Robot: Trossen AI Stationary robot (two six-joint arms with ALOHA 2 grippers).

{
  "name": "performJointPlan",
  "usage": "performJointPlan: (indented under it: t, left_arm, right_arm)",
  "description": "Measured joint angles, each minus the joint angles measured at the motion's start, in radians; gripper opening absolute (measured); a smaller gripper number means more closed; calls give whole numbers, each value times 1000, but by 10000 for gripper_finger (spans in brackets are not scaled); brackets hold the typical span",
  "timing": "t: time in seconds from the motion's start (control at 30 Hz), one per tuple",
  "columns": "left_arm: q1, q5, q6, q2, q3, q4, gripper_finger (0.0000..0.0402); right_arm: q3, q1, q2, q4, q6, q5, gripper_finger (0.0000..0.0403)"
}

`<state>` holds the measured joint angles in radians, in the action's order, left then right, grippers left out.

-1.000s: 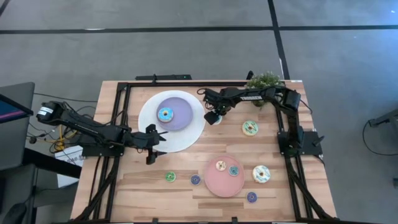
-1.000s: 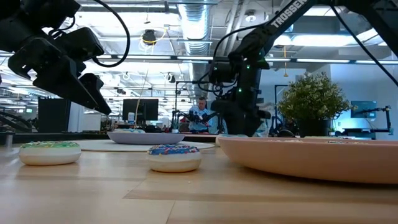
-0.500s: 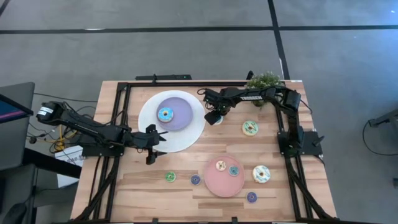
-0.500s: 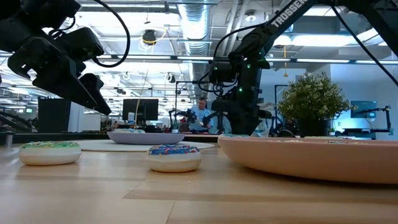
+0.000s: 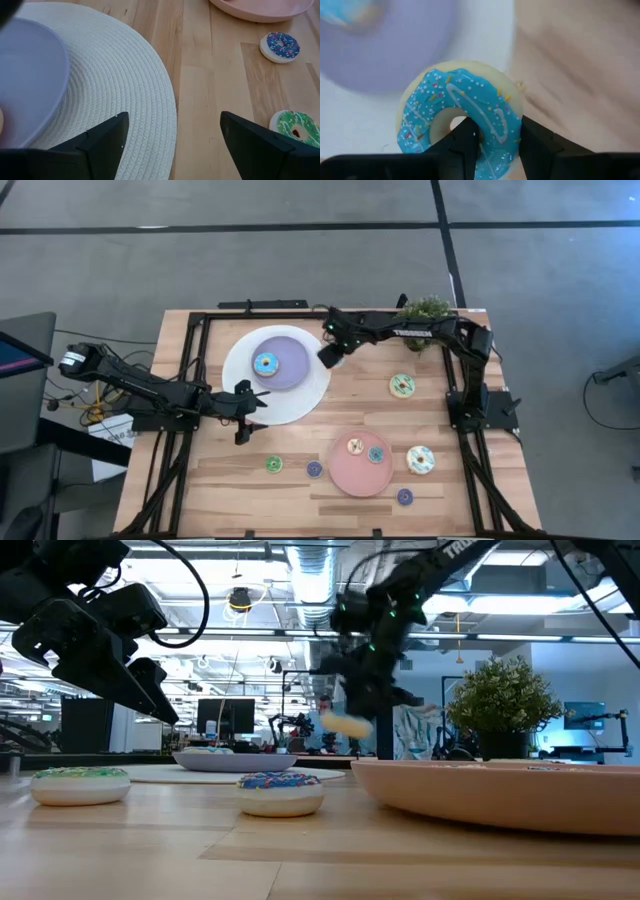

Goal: Pick & Place donuts
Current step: Put the big light blue donut on the purple plate

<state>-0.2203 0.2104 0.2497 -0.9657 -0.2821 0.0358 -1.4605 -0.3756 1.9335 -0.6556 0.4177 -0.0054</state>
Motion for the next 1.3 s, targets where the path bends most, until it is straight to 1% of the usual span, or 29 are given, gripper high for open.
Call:
performJointPlan:
  t: [0.1, 0.17, 0.33, 0.53, 0.73, 0.8, 0.83, 1.03, 1.3]
  left_arm:
    - [0, 0, 0, 0, 0, 0, 309]
    - [0, 0, 0, 0, 0, 1, 309]
    - [0, 1, 0, 0, 0, 2, 309]
    - [0, 2, 0, 0, 0, 0, 309]
    - [0, 2, -1, 0, 0, -2, 309]
    - [0, 2, -8, 0, 0, -2, 309]
    - [0, 2, -11, 0, 0, -2, 309]
    - [0, 4, -20, 0, 0, -2, 309]
    - [0, 5, -19, 0, 0, -1, 309]
  right_arm:
    - [-80, 12, 20, 75, -7, -25, 113]
    - [-137, 20, 49, 90, -16, -50, 113]
    - [-350, 45, 182, 91, -44, -58, 112]
    - [-607, 53, 402, -8, -53, -58, 112]
    - [-776, 39, 535, -114, -53, -34, 112]
    - [-810, 40, 549, -159, -59, -3, 112]
    - [-823, 41, 554, -153, -63, 10, 112]
    - [-825, 50, 560, -172, -86, 67, 112]
    - [-825, 52, 560, -170, -88, 91, 112]
